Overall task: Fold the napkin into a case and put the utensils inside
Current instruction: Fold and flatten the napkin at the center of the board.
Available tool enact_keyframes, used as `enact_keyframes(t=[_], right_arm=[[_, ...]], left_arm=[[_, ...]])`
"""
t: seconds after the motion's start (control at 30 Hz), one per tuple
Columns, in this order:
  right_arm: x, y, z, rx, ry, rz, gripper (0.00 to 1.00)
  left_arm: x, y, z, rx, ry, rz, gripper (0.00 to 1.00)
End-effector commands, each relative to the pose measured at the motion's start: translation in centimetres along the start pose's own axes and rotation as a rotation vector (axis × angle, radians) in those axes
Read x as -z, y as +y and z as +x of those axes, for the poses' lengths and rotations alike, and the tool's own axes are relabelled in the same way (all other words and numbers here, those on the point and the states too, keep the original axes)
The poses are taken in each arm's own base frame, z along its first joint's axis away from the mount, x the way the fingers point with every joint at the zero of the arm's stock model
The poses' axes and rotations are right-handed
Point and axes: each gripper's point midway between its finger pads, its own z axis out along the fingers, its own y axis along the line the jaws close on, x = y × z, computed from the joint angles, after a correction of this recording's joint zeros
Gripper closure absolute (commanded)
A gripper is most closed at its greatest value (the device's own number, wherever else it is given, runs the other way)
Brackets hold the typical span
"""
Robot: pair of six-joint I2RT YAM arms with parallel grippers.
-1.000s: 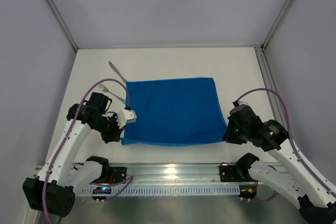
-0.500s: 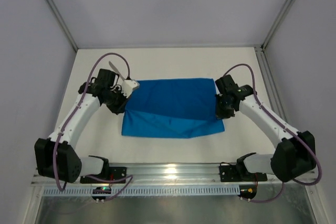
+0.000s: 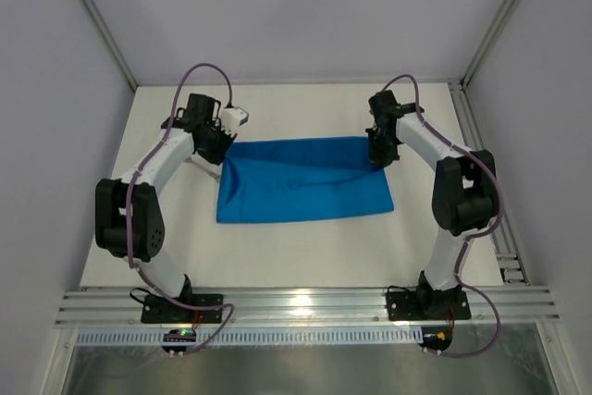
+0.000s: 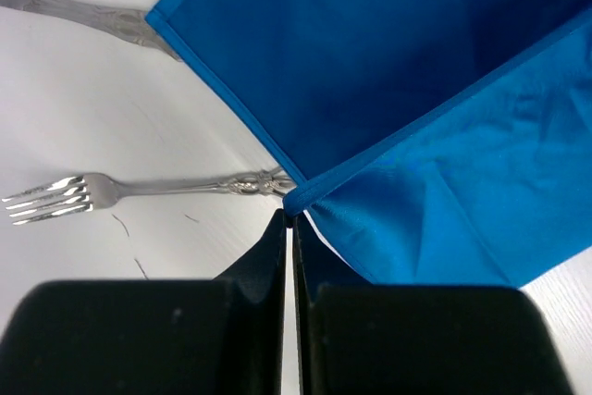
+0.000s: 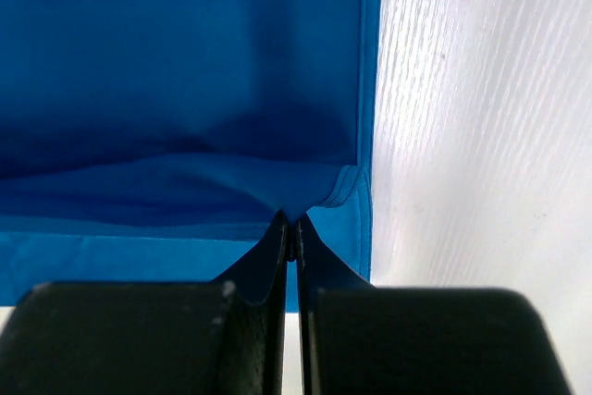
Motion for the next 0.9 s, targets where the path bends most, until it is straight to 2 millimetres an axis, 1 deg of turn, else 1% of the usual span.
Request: enact_keyframes(t=[0.0,0.07,0.1,0.13,0.17,0.23,0.4,0.47,0.53,0.63,0.7,0.87], right_arm=[[0.7,-0.1,-3.0,0.027,-0.046,0.004,0.96],[0.4,-0.3,-3.6,0.022,-0.045,0.014,0.96],[0.5,-0.3,-4.2,0.017,-0.057,0.011,0.96],[-0.1,-0.3,-4.2,0.009,-0.044,0.01,0.96],[-0.1,-0.3,-4.7,0.001,-0.053,0.005,0.96],[-0.6,-0.4,-4.9,-0.007,-0.042,0.012,0.96],[-0.9,-0.5,-6.4,-0.043,-0.072,0.0,0.96],[-1.1,-0.3,-6.9,-0.053,-0.077,-0.013,0.96],[-1.3,-0.3,-7.2,-0.058,-0.078,-0.015,0.96],[-1.8,0.0,-7.6,-0.078,-0.085,-0.018,0.96],[-2.1,0.1,-8.1,-0.098,-0.106,-0.024,0.96],[-2.9,0.2,-9.3,-0.138,-0.135,-0.028,0.96]], left_arm=[[-0.3,2.7,-2.3,0.015,-0.068,-0.08,1.0],[-1.1,2.9,-2.3,0.014,-0.065,-0.078,1.0],[-1.3,3.1,-2.3,0.016,-0.061,-0.083,1.0],[-1.5,3.1,-2.4,0.018,-0.062,-0.085,1.0],[-2.0,3.2,-2.1,0.019,-0.051,-0.084,1.0],[-2.2,3.5,-2.1,0.025,-0.051,-0.097,1.0],[-2.7,4.7,-2.7,0.047,-0.072,-0.135,1.0],[-2.7,4.8,-3.2,0.047,-0.082,-0.135,1.0],[-3.1,4.9,-3.2,0.05,-0.077,-0.129,1.0],[-3.3,4.5,-3.8,0.062,-0.098,-0.102,1.0],[-3.5,4.8,-4.3,0.078,-0.12,-0.111,1.0],[-4.9,5.1,-3.8,0.087,-0.085,-0.115,1.0]])
